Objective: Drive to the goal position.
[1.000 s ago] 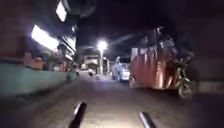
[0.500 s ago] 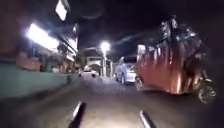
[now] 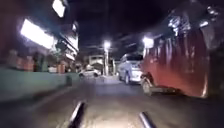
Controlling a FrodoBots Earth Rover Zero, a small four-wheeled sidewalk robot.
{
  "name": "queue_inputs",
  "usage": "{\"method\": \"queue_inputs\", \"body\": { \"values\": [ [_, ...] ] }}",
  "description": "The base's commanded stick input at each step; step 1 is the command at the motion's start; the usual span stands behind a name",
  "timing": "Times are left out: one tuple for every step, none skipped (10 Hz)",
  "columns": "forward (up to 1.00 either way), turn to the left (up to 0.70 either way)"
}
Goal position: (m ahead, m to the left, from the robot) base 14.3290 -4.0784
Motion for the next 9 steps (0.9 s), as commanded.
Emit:
{"method": "queue_inputs", "body": {
  "values": [
    [1.00, 0.02],
    [1.00, 0.02],
    [1.00, 0.02],
    [1.00, 0.02],
    [1.00, 0.02],
    [1.00, 0.02],
    [1.00, 0.02],
    [1.00, 0.02],
    [1.00, 0.02]
  ]
}}
